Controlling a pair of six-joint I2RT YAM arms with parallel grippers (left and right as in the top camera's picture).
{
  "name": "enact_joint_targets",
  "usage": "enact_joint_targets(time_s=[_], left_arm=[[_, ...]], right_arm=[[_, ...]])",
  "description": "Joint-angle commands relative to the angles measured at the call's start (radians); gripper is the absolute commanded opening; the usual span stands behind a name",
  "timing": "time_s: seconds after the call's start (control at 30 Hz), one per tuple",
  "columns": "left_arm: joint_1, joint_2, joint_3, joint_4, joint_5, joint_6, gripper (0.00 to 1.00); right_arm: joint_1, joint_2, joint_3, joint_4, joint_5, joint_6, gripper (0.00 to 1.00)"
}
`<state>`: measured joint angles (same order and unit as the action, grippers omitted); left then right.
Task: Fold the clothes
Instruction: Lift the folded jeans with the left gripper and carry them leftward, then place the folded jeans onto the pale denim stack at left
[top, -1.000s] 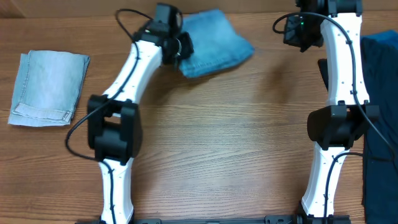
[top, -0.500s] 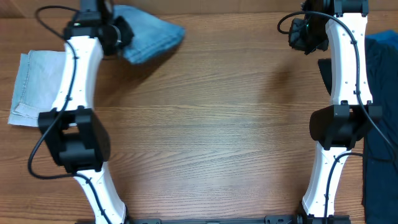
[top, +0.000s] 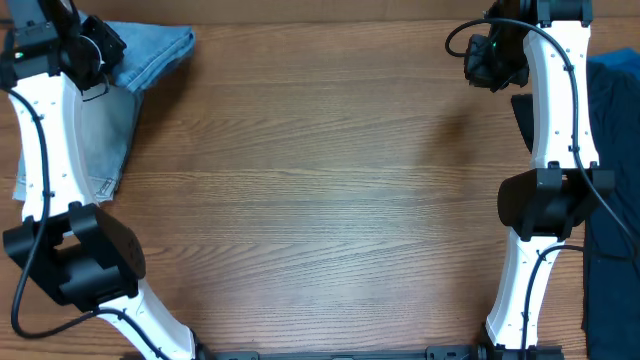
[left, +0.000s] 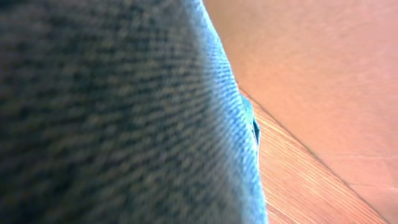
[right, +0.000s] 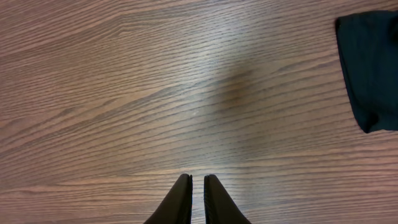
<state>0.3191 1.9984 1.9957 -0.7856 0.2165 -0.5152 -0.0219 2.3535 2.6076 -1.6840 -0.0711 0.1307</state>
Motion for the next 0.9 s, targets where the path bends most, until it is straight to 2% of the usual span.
enact_joint_targets(time_s=[0.0, 0.2, 0.33, 0.57, 0.77, 0.87], left_arm=[[0.074, -0.13, 0.039, 0.02, 0.028, 0.042, 0.04], [0.219, -0.138, 0.037, -0.052, 0.111, 0.069, 0.04], [0.267, -0.138, 0.021, -0.044, 0.145, 0.111, 0.04], [0.273, -0.138, -0.097, 0.135, 0.339, 0.248, 0.04], [0.273, -0.127, -0.11, 0.106, 0.334, 0.372, 0.04], [0.277, -0.103, -0.112, 0.086, 0.327, 0.385, 0.04]], right_arm=[[-0.003, -0.025, 0.012, 0.001, -0.002, 0.001, 0.11], [-0.003, -0.025, 0.012, 0.0, -0.019, 0.001, 0.11], [-0.003, -0.025, 0.012, 0.0, -0.052, 0.0, 0.11], [-0.003, -0.025, 0.012, -0.001, -0.065, 0.0, 0.11], [-0.003, -0.025, 0.012, -0.001, -0.065, 0.0, 0.11], [-0.003, -0.025, 0.012, -0.003, -0.065, 0.001, 0.11]])
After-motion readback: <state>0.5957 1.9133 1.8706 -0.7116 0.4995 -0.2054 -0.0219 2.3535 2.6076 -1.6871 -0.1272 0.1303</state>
